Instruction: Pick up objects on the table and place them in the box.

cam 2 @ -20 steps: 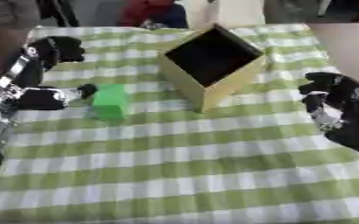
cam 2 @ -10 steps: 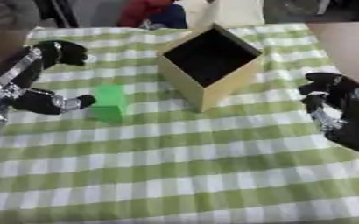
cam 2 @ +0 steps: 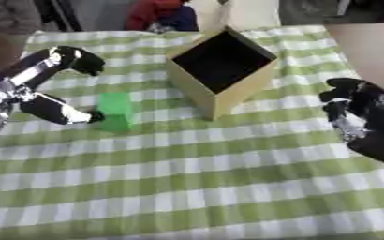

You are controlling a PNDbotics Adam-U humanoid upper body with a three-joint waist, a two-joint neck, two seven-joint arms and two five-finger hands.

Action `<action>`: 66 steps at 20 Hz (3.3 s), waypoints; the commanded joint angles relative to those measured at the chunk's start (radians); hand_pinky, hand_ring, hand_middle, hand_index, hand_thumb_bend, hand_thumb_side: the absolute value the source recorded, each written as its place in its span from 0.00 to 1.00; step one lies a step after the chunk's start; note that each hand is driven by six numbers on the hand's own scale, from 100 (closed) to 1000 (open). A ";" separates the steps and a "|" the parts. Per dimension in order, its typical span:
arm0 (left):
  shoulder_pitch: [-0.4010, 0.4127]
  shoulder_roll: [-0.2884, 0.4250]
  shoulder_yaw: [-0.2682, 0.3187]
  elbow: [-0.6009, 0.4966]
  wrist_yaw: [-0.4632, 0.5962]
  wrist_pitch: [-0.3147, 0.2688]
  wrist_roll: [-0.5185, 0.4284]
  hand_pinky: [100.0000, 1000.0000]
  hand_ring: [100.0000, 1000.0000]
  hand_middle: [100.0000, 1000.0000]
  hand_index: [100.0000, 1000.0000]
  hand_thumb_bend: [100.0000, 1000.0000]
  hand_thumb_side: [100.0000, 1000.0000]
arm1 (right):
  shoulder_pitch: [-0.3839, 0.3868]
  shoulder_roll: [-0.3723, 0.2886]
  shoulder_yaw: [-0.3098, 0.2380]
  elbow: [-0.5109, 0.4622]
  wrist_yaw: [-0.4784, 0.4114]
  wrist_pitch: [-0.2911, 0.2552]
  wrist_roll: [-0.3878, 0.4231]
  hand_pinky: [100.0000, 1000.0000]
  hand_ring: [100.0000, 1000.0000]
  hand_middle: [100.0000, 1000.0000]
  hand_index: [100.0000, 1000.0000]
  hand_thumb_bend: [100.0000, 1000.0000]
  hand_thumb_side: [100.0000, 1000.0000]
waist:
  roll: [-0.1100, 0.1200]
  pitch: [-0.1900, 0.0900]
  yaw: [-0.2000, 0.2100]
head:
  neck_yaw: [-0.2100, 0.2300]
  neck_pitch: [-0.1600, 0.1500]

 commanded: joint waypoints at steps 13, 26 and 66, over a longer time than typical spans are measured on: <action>-0.111 -0.020 -0.043 0.213 -0.111 -0.028 -0.034 0.78 0.69 0.65 0.78 0.63 0.00 | -0.005 -0.018 0.001 -0.008 0.005 -0.001 0.007 0.66 0.76 0.57 0.81 0.00 0.27 | -0.002 -0.014 -0.009 | 0.007 0.006; -0.152 -0.042 -0.057 0.302 -0.271 -0.046 -0.051 0.75 0.67 0.63 0.76 0.67 0.00 | -0.002 -0.014 0.002 -0.006 0.007 -0.001 0.008 0.66 0.76 0.57 0.81 0.00 0.28 | -0.004 -0.014 -0.009 | 0.008 0.008; -0.224 -0.065 -0.048 0.298 -0.366 0.002 0.091 0.68 0.47 0.28 0.48 0.57 0.00 | -0.004 -0.009 0.005 0.001 0.007 0.001 0.015 0.66 0.76 0.57 0.81 0.00 0.28 | 0.000 -0.016 -0.018 | -0.001 0.009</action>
